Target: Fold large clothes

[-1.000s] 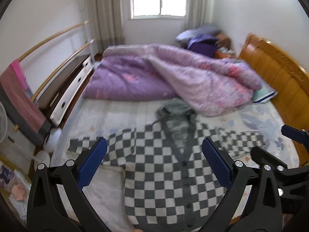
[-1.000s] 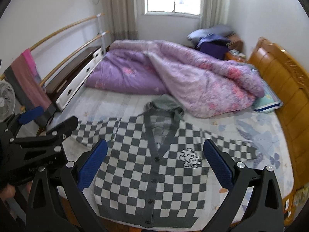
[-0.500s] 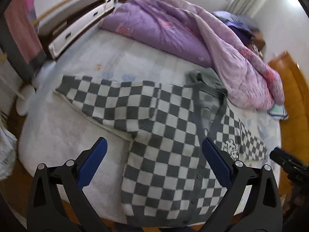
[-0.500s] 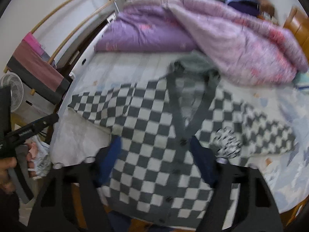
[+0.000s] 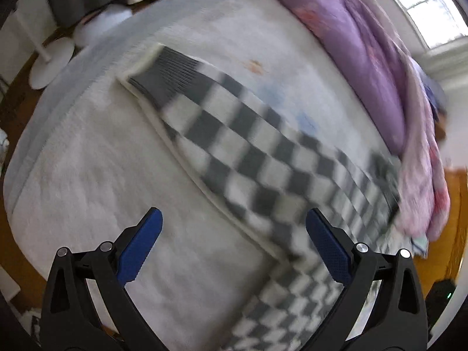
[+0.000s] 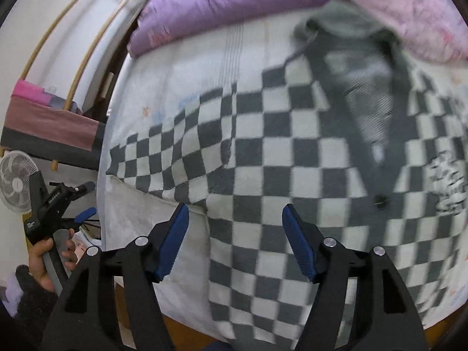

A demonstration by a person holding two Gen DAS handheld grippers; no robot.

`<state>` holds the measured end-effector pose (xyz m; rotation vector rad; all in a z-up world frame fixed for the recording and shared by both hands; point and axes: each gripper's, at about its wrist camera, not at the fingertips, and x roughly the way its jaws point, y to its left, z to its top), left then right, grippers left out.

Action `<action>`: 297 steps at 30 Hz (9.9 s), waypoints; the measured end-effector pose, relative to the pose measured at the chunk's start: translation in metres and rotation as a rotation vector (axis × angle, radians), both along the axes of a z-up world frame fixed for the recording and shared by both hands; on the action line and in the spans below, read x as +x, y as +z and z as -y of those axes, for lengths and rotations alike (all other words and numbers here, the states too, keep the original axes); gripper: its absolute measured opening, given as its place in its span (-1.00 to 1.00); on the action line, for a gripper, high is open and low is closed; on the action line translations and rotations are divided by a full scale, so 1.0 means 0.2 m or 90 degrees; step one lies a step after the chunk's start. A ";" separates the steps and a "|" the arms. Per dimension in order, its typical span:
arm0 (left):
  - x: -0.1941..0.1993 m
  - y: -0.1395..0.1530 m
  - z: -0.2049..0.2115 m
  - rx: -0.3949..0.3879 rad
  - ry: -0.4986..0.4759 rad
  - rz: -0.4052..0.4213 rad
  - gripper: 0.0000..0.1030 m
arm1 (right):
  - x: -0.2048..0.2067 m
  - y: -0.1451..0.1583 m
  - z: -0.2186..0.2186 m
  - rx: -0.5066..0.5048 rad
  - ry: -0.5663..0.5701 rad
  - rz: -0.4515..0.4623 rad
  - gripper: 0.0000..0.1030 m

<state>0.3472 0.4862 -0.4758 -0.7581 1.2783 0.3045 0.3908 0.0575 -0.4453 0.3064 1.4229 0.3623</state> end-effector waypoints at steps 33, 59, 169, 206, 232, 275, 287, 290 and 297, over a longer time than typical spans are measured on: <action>0.09 -0.30 -0.71 0.014 0.160 0.109 -0.82 | 0.16 -0.59 -0.35 0.031 0.010 -0.066 -1.00; 0.37 0.75 1.58 0.076 -0.250 0.413 -0.83 | -0.01 -0.39 1.05 0.034 -0.088 0.025 -0.98; 0.70 -0.48 1.83 0.031 -0.346 0.069 0.29 | 0.59 -0.61 1.92 -0.111 -0.139 -0.006 -0.88; 1.08 -0.11 1.51 0.180 -0.364 0.113 -0.66 | 0.79 -0.36 2.00 -0.085 -0.172 0.079 -0.66; -0.97 -0.29 1.34 0.099 -0.161 -0.073 -0.66 | -0.92 -0.36 2.09 -0.075 -0.021 -0.079 -0.68; -1.25 -0.46 1.39 -0.095 -0.082 -0.015 -0.76 | -1.25 -0.54 2.25 0.034 -0.460 -0.123 -0.79; -1.26 -0.71 1.44 -0.112 -0.075 -0.091 -0.46 | -1.14 -0.84 2.22 -0.055 -0.408 -0.164 -0.60; -1.27 -0.62 1.40 -0.130 -0.079 -0.070 0.36 | -1.15 -0.69 2.23 -0.100 -0.382 -0.170 -0.34; -1.31 -0.49 1.27 -0.116 -0.015 -0.033 0.67 | -0.91 -0.29 1.93 -0.186 -0.193 -0.026 -0.79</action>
